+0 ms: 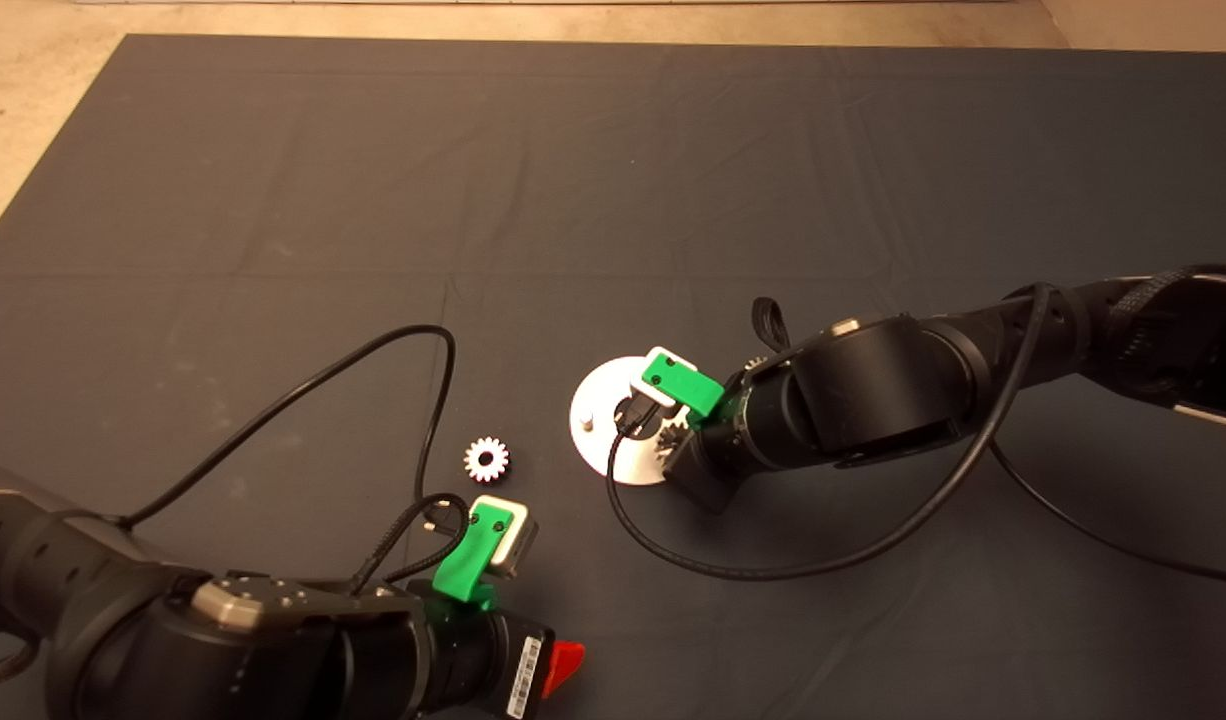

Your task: Install three planetary gears onto the carrier pins

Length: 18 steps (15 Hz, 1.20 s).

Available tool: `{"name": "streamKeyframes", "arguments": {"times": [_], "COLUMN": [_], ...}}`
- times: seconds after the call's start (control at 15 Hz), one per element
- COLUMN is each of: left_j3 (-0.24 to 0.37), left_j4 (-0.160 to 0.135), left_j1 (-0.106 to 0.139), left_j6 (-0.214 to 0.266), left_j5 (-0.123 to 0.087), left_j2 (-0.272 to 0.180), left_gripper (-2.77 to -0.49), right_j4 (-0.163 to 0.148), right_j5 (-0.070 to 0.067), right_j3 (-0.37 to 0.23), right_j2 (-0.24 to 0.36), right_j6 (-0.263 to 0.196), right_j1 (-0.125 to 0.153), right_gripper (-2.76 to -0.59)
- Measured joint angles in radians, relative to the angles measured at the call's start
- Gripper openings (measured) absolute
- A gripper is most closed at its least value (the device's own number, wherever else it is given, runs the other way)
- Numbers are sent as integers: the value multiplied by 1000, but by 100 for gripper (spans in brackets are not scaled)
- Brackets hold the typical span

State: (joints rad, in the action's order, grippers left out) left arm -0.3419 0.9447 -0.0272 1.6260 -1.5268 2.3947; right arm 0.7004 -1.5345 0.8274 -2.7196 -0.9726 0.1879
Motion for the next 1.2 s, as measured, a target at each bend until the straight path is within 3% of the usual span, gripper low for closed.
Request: {"name": "streamKeyframes", "arguments": {"times": [1.2], "left_j3": [0], "left_j4": [0], "left_j1": [0], "left_j6": [0], "left_j5": [0], "left_j2": [-2], "left_gripper": [-119], "right_j4": [2], "right_j5": [-2], "right_j3": [1], "right_j2": [8], "right_j6": [18], "right_j1": [-3], "right_gripper": [-247]}}
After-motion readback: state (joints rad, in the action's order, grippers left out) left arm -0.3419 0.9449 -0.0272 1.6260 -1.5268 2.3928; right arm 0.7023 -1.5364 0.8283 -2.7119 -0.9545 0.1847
